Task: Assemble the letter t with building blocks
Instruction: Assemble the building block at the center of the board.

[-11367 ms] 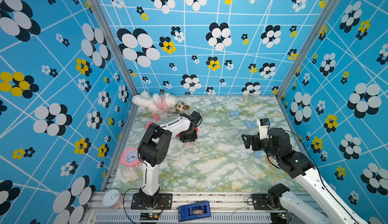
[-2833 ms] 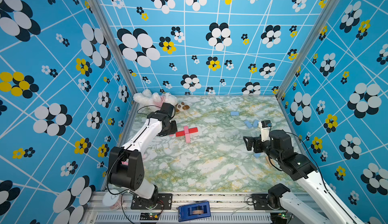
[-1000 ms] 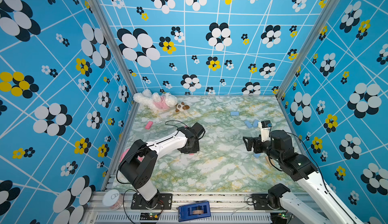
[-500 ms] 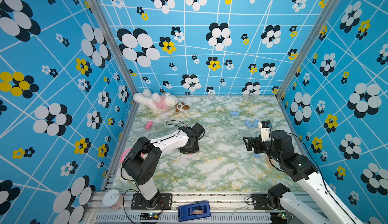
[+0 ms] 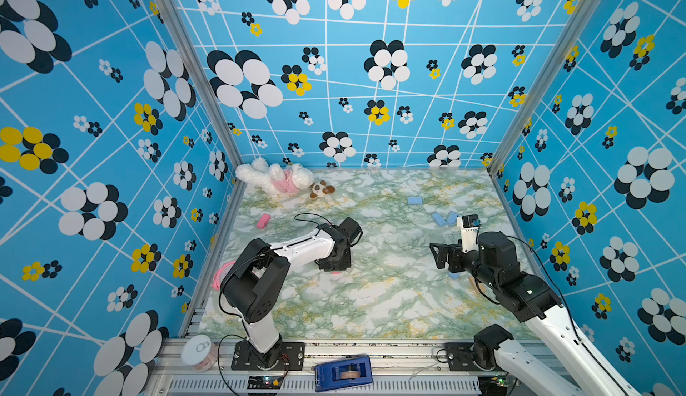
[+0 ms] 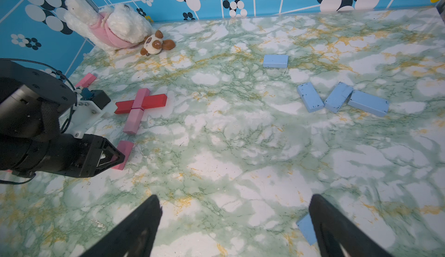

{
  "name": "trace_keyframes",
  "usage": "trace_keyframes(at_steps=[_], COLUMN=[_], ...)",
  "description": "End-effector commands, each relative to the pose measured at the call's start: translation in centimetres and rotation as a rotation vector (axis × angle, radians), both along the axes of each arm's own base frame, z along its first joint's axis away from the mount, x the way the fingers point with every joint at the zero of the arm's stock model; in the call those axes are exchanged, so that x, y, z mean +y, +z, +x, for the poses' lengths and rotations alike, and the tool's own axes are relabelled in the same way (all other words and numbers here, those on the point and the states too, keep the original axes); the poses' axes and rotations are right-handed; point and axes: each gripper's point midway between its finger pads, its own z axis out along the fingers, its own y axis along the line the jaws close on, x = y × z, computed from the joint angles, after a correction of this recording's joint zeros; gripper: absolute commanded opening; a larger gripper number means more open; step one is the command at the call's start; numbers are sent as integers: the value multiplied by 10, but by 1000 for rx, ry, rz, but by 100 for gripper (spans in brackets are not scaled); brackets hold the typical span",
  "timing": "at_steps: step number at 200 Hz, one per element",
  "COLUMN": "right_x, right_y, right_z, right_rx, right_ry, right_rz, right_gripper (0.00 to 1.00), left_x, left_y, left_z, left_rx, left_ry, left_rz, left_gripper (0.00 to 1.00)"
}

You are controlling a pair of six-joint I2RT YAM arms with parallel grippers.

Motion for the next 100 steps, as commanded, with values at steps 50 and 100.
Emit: trace_keyframes(at_steps=[50,100], right_x=[1,0], right_y=[-5,-5], right_z=[-1,-2], right_rx=[13,11], right_ry=[-2,-3], right_rz=[4,3], right_gripper=[99,99], left_x=[9,9], left_y=[-4,-6], left_z=[13,17], left_rx=[-20,-16], left_ry=[28,29], left_rz=[36,37], left_gripper=[20,20])
